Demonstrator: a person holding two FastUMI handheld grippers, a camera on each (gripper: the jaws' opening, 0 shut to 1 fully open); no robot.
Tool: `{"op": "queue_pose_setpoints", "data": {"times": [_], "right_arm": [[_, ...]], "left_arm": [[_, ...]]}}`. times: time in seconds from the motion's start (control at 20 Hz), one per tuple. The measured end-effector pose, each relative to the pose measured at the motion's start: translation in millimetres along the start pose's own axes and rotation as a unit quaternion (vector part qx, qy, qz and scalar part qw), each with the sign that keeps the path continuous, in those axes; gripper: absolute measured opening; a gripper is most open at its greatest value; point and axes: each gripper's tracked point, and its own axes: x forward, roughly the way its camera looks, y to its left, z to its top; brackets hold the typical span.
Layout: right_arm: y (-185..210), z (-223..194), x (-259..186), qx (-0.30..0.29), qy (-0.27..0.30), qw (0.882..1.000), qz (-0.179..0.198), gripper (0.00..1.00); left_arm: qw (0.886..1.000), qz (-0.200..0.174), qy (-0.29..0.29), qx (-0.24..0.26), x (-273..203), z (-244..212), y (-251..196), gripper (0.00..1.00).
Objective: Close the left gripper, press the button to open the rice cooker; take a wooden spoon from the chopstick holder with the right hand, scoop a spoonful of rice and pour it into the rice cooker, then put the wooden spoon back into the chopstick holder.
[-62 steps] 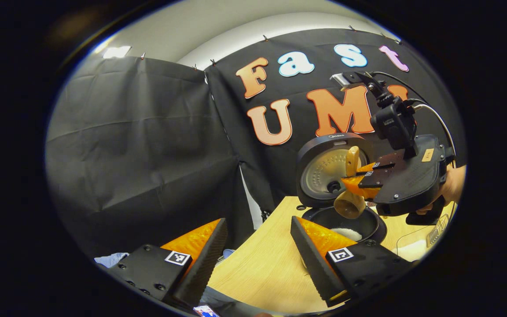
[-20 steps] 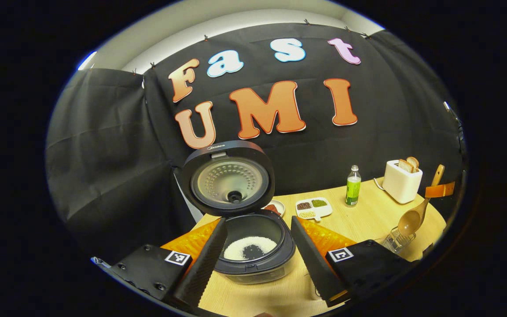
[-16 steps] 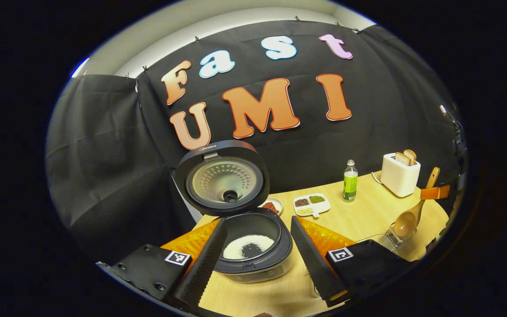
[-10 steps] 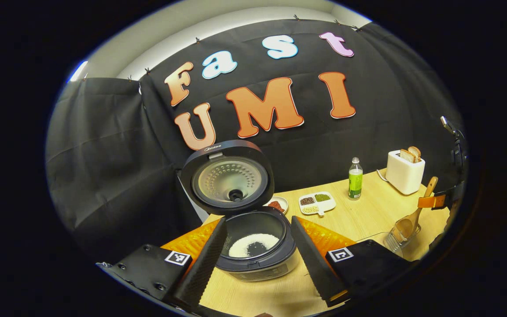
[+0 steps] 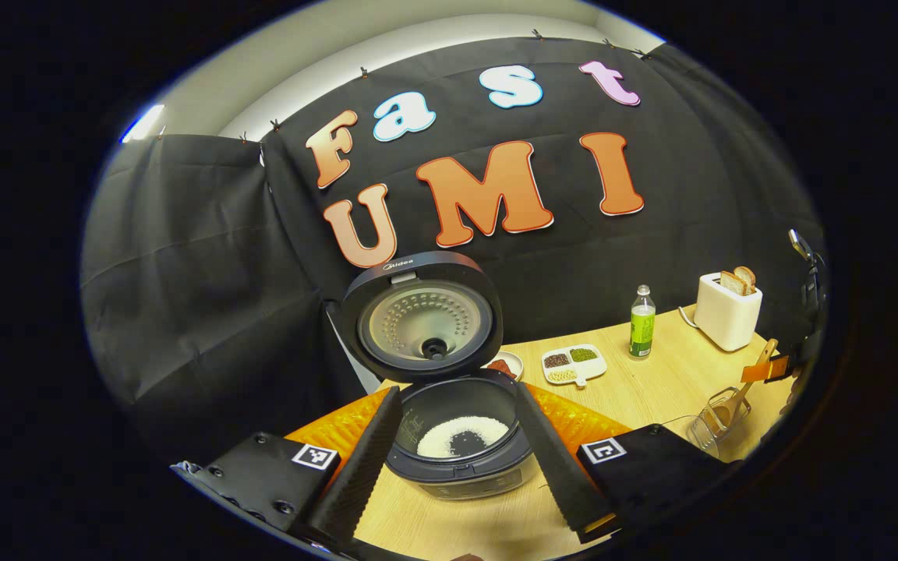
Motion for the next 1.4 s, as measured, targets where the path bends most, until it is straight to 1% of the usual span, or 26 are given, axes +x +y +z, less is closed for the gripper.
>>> {"op": "queue_pose_setpoints", "data": {"times": [0.05,0.1,0.15,0.2,0.25,0.3,0.35,0.45,0.55,0.6,0.65,0.8,0.95,1.05,1.1,1.2,1.25,1.3,1.4], "right_arm": [[-1,3,-3,-0.002,-0.004,1.0,-0.004,0.48],[-2,7,-7,-0.004,-0.009,1.0,-0.007,0.52],[-2,11,-13,-0.006,-0.014,1.0,-0.009,0.59],[1,16,-19,-0.005,-0.022,1.0,-0.004,0.62],[8,24,-28,0.001,-0.035,0.999,0.012,0.69],[14,36,-34,0.008,-0.06,0.998,0.02,0.73],[16,48,-43,0.012,-0.083,0.996,0.026,0.84],[19,70,-59,-0.001,-0.123,0.992,0.022,0.93],[30,99,-78,-0.031,-0.168,0.985,0.021,0.93],[39,113,-87,-0.04,-0.19,0.981,0.027,0.93],[49,131,-100,-0.05,-0.217,0.974,0.033,0.93],[82,173,-134,-0.087,-0.288,0.952,0.053,0.94],[118,198,-160,-0.131,-0.339,0.929,0.073,0.94],[136,206,-172,-0.148,-0.36,0.918,0.081,0.94],[144,209,-175,-0.153,-0.366,0.914,0.085,0.94],[156,216,-179,-0.161,-0.382,0.906,0.087,0.94],[159,220,-179,-0.164,-0.391,0.901,0.084,0.94],[162,222,-178,-0.17,-0.393,0.9,0.08,0.94],[167,220,-170,-0.174,-0.384,0.904,0.076,0.94]], "left_arm": [[1.0,-0.002,-0.002,-0.002,1,1,0,0.98],[1.0,-0.003,-0.004,-0.003,1,3,1,0.98],[1.0,-0.002,-0.008,-0.004,3,4,4,0.98],[1.0,-0.001,-0.011,-0.005,4,7,7,0.98],[1.0,0.0,-0.015,-0.009,4,11,10,0.98],[1.0,0.002,-0.021,-0.013,6,14,14,0.98],[1.0,0.004,-0.025,-0.015,7,17,18,0.98],[0.999,0.01,-0.038,-0.014,10,25,28,0.98],[0.998,0.014,-0.052,-0.012,12,35,37,0.98],[0.998,0.013,-0.059,-0.015,13,40,40,0.89],[0.997,0.013,-0.067,-0.019,13,45,42,0.89],[0.996,0.016,-0.087,-0.031,17,60,53,0.93],[0.993,0.018,-0.104,-0.049,24,77,65,0.97],[0.992,0.022,-0.114,-0.058,29,88,74,1.0],[0.99,0.024,-0.121,-0.061,30,95,78,0.98],[0.988,0.025,-0.138,-0.063,36,109,84,0.89],[0.987,0.028,-0.147,-0.064,38,116,88,0.89],[0.985,0.028,-0.155,-0.067,40,122,90,0.89],[0.983,0.023,-0.166,-0.08,46,133,92,0.89]]}}
